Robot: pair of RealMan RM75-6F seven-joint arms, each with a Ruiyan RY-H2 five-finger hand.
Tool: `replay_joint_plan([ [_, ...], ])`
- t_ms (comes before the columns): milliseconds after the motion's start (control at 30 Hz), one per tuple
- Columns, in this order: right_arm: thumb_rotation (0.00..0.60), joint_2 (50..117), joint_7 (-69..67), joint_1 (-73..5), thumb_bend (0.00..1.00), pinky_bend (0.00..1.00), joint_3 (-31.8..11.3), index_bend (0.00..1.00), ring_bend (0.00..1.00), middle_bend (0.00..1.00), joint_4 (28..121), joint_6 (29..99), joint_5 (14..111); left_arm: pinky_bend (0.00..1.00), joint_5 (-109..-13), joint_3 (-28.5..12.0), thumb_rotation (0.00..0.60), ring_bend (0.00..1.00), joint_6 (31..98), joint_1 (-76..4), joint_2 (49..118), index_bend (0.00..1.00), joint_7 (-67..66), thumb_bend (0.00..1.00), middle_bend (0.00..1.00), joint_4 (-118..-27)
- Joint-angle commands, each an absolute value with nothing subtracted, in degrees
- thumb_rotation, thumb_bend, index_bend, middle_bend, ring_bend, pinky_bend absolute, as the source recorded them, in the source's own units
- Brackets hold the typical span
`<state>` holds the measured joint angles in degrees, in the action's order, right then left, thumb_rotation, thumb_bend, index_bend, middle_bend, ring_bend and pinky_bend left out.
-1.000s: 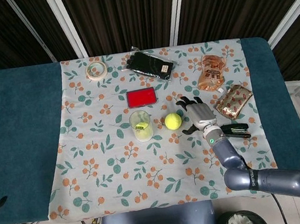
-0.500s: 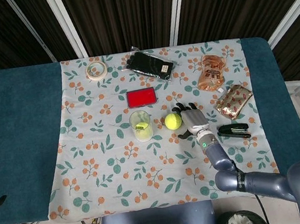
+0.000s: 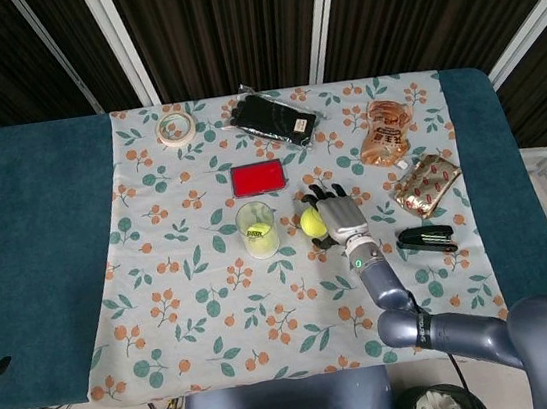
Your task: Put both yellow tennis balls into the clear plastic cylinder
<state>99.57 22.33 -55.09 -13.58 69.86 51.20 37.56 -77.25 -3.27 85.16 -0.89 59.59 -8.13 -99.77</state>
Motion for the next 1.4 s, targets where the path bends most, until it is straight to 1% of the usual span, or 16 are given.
replay_joint_plan([
  [33, 0.6, 100.2, 23.5, -55.5, 0.39, 0.0, -14.3, 0.24, 0.27, 0.11, 69.4, 51.2, 36.2, 0.03, -77.4, -3.2, 0.6, 0.0, 85.1, -0.9, 59.6, 0.13, -8.1, 0.04, 0.0, -99.8],
  [300, 0.6, 101.0, 26.6, -55.9, 0.41, 0.0, -14.3, 0.27, 0.34, 0.16, 68.6, 50.5, 33.9, 0.03, -77.1, -3.2, 0.6, 0.0, 84.9, -0.9, 59.4, 0.13, -8.0, 0.04, 0.0, -99.9],
  [433, 0.6, 101.2, 27.6, -56.0, 0.43, 0.0, -14.4, 0.32, 0.4, 0.23, 68.3, 50.2, 33.1, 0.03, -77.0, -3.2, 0.6, 0.0, 84.9, -0.9, 59.3, 0.13, -7.9, 0.04, 0.0, -99.9],
  [533, 0.6, 101.5, 27.8, -55.9, 0.47, 0.0, -14.7, 0.36, 0.47, 0.31, 68.1, 50.4, 33.2, 0.03, -77.0, -3.2, 0.6, 0.0, 84.8, -1.0, 59.3, 0.14, -7.9, 0.04, 0.0, -100.0],
  [733, 0.6, 101.5, 27.5, -55.8, 0.55, 0.0, -15.3, 0.46, 0.55, 0.39, 68.3, 50.9, 34.2, 0.03, -77.0, -3.2, 0.6, 0.0, 84.9, -0.9, 59.2, 0.14, -7.8, 0.04, 0.0, -100.0],
  [933, 0.6, 99.8, 27.6, -55.8, 0.56, 0.0, -16.4, 0.48, 0.57, 0.4, 69.9, 51.7, 35.8, 0.03, -76.7, -3.4, 0.6, 0.0, 85.0, -0.8, 59.0, 0.14, -7.4, 0.04, 0.0, -100.1],
  [1133, 0.6, 95.4, 28.7, -56.5, 0.56, 0.0, -18.5, 0.48, 0.57, 0.4, 74.5, 52.3, 36.5, 0.03, -76.8, -3.3, 0.6, 0.0, 84.9, -0.8, 58.8, 0.14, -7.2, 0.04, 0.0, -100.2],
  [1200, 0.6, 93.3, 29.5, -57.3, 0.56, 0.0, -19.8, 0.48, 0.57, 0.4, 76.3, 52.3, 36.3, 0.03, -76.8, -3.2, 0.6, 0.0, 84.8, -0.8, 58.8, 0.15, -7.2, 0.04, 0.0, -100.3],
  [1267, 0.6, 91.0, 30.1, -59.0, 0.56, 0.0, -22.7, 0.48, 0.57, 0.4, 77.9, 52.1, 35.4, 0.03, -76.6, -3.3, 0.6, 0.0, 85.0, -0.7, 58.5, 0.15, -7.0, 0.04, 0.0, -100.5],
  [1400, 0.6, 88.8, 31.3, -61.1, 0.56, 0.0, -24.8, 0.48, 0.57, 0.4, 80.2, 51.4, 32.2, 0.03, -76.6, -3.3, 0.6, 0.0, 85.2, -0.5, 58.2, 0.15, -6.9, 0.04, 0.0, -100.7],
])
